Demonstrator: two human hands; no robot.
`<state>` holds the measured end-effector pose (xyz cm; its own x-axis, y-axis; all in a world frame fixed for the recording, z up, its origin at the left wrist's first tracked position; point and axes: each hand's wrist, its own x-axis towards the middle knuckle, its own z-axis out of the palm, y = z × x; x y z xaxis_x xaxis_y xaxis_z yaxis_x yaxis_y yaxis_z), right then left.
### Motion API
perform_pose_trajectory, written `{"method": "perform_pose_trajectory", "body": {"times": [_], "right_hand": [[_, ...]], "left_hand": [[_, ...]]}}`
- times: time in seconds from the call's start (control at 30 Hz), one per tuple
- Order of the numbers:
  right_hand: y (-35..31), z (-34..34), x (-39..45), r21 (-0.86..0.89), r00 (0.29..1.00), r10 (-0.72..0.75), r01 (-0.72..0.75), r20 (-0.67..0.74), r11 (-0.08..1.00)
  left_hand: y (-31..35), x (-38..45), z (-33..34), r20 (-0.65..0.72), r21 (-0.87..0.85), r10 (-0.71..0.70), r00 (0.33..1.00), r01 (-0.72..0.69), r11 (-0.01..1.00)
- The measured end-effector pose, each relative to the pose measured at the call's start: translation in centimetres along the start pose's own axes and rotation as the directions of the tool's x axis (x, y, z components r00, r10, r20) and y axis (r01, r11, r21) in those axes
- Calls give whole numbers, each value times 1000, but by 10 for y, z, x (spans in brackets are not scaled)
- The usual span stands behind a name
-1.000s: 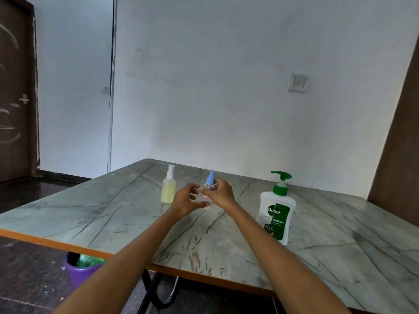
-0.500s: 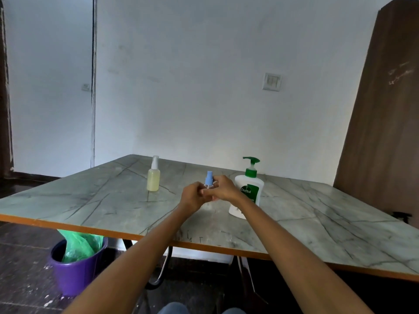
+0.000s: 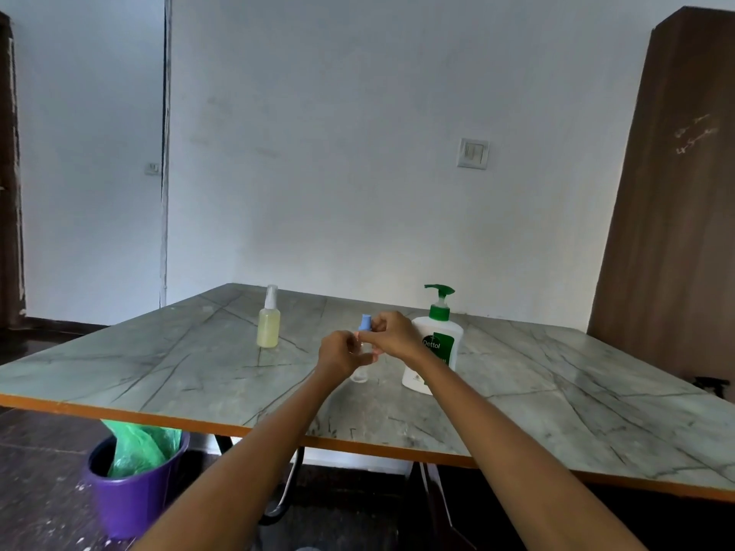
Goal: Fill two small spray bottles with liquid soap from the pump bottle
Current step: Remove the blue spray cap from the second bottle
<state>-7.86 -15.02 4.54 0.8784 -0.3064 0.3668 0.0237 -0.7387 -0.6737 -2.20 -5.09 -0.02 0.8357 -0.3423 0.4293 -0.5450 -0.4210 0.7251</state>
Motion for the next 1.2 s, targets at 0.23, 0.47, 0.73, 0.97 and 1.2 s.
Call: {"method": "perform_pose_trajectory", "body": {"times": [0.23, 0.47, 0.73, 0.97, 1.2], "right_hand": [[-7, -5, 1, 39, 997, -37, 40, -64, 998], [-15, -11, 8, -17, 997, -69, 69, 27, 997], [-25, -19, 16, -145, 974, -63, 97, 218, 985], [-29, -16, 17, -220, 959, -67, 131, 276, 967], [-43, -16, 20, -329, 963, -33, 123, 267, 936]], "left_hand": [[-1, 4, 0, 45, 13, 20, 999, -21, 1000], [-6, 6, 1, 30, -8, 24, 999, -24, 1000], [-11, 7, 4, 14, -48, 26, 1000, -25, 999], [-10, 7, 5, 18, -58, 7, 1000, -6, 998], [-6, 3, 4, 28, -71, -16, 999, 18, 997]]}}
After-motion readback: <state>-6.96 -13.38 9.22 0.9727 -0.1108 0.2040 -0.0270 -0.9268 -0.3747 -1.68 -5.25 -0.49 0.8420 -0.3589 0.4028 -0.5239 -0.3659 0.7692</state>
